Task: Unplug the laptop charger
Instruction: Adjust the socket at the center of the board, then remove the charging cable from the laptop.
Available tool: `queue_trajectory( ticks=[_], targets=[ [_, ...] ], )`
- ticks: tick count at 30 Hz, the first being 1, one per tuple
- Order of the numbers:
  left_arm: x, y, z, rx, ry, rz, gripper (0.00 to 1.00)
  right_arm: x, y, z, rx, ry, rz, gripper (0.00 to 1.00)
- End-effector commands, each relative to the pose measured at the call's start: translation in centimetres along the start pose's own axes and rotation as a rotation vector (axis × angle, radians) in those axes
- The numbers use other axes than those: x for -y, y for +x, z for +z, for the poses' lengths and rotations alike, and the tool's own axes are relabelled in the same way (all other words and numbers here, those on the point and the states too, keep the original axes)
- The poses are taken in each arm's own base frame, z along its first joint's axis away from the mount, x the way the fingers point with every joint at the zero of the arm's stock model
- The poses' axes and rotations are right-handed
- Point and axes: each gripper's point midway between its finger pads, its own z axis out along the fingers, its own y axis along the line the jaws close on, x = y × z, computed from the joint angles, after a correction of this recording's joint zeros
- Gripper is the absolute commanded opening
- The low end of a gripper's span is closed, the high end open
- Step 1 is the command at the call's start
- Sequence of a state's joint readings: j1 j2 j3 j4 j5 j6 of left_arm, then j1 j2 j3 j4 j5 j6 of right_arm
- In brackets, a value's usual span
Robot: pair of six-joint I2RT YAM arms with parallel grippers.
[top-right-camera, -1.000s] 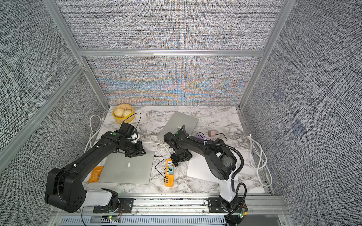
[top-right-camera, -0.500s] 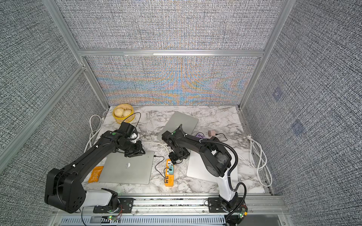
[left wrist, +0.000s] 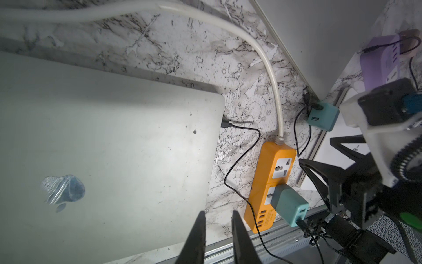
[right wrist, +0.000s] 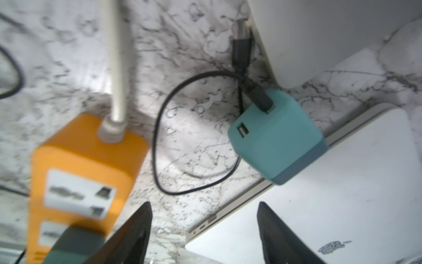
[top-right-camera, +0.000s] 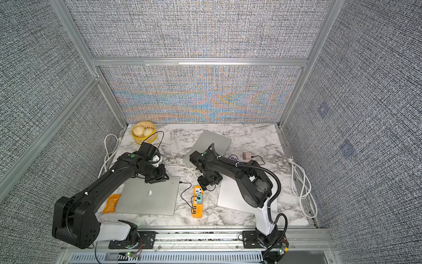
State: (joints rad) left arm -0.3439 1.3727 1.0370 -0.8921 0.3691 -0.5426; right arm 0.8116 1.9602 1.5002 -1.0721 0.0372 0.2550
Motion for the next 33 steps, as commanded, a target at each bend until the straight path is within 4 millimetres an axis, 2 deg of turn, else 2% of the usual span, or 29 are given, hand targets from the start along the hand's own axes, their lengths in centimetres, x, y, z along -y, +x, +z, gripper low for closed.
queue_trajectory(
  ticks=[1,5,9,16,22,27,33],
  targets=[
    [0.0,-0.1,-0.1,-0.001,-0.002,-0.001,0.22,0.4,0.5,-0.7,-0.018,-0.012,0.016,0.75],
    [0.1,-0.1,-0.2,0.000,-0.002,0.003,0.22,1.8,-0.9,-1.1,0.016,-0.010,0.061,0.74],
    [0.0,-0.2,-0.4,0.011,-0.007,0.005,0.22,2.0,-2.8,-1.5,0.061,-0.050,0.086,0.72],
    [-0.2,0.2,0.8,-0.013,0.013,-0.028,0.22,1.5,-5.2,-2.2,0.099,-0.061,0.047,0.70],
    [-0.2,0.5,2.8,-0.039,0.059,-0.066,0.21,-2.4,-7.6,-4.5,0.225,-0.136,-0.063,0.69],
    [0.2,0.6,4.5,-0.053,0.125,-0.112,0.21,-6.5,-9.3,-4.2,0.329,-0.184,-0.284,0.65],
    [-0.2,0.6,5.9,-0.071,0.133,-0.151,0.20,-10.0,-10.1,-3.7,0.447,-0.271,-0.555,0.62]
  ],
)
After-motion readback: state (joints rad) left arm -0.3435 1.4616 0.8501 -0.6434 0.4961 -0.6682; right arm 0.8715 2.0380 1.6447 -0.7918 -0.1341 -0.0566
